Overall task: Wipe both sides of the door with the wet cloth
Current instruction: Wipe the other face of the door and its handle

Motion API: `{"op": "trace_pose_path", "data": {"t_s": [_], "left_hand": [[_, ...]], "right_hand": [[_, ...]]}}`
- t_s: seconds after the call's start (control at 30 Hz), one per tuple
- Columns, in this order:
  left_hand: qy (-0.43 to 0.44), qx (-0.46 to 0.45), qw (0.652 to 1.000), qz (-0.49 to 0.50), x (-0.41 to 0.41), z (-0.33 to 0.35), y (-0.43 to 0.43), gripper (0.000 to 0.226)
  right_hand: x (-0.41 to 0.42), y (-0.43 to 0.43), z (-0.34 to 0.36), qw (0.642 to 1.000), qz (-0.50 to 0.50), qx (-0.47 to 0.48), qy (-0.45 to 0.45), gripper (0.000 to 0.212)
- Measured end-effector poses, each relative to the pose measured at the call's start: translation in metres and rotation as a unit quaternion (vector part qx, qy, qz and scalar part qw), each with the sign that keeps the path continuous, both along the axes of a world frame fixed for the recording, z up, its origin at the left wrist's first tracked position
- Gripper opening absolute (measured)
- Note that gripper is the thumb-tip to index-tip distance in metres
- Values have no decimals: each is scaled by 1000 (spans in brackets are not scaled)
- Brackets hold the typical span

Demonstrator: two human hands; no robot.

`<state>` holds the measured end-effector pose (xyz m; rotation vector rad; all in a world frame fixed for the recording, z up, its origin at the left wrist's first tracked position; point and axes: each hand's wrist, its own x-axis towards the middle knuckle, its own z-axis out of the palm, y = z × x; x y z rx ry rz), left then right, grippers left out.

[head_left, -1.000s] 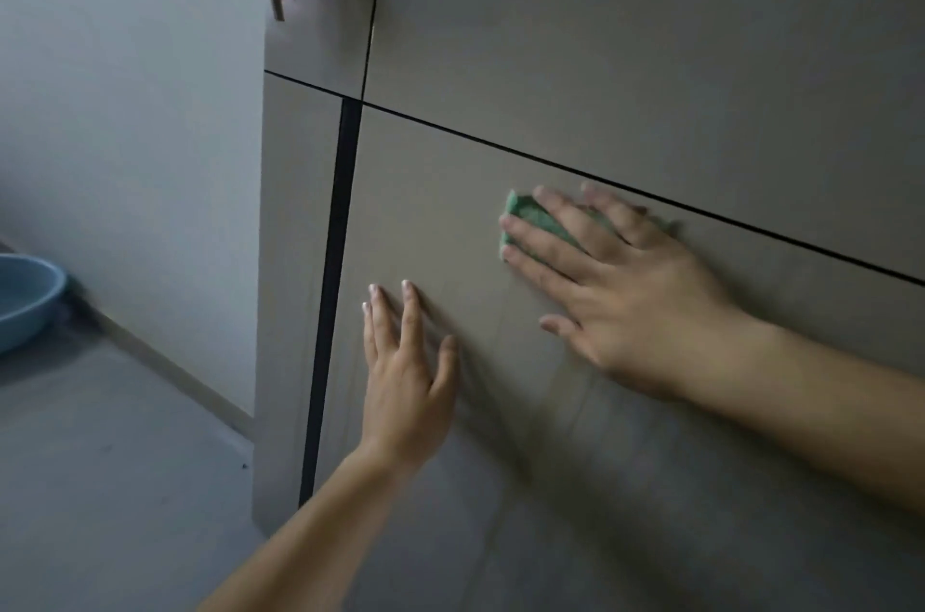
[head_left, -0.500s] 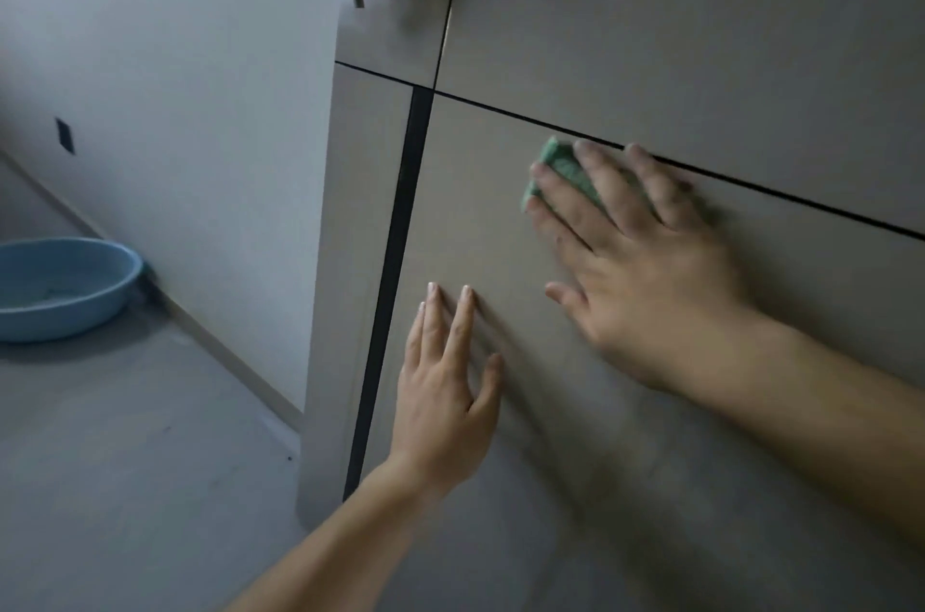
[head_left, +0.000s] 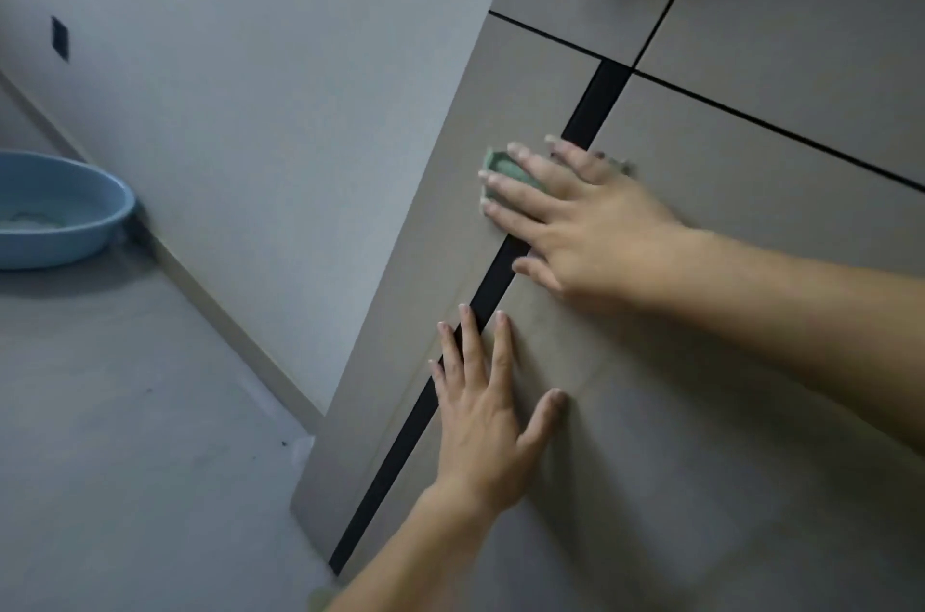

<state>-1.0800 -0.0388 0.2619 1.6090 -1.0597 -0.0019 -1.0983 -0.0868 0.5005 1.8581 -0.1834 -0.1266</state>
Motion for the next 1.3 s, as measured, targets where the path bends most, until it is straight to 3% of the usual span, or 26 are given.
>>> {"op": "trace_pose_path", "data": {"t_s": [0.13,0.33,0.57,0.67,0.83,1.0,1.17,1.3], "left_hand": [[2,-9,1000,-1,1,-1,-1,84],[-11,-34,999,-9,5,-9,-1,80],[-54,-74,996,9,26,-17,8,72],[-56,-130,990,25,31,-7,12,70],[-129,-187,971,-70,16,19,10,69],[-171,-144,974,44,2,31,1,65],[-123,-188,974,11,-13,80,-24,64],[-33,-176,982,61,15,90,-41,70]], "right_hand": [[58,2,-2,999,-45,2,14,70],[-73,-10,-33,993,68,49,82,69],[-6,-15,-37,997,50,50,23,78],[-36,-18,-37,992,94,80,28,75],[-82,-13,-24,987,124,95,23,66],[-123,-6,-6,988,125,86,5,62],[-160,-5,-7,989,109,88,-40,62],[-166,-5,-22,986,110,110,-54,58]]}}
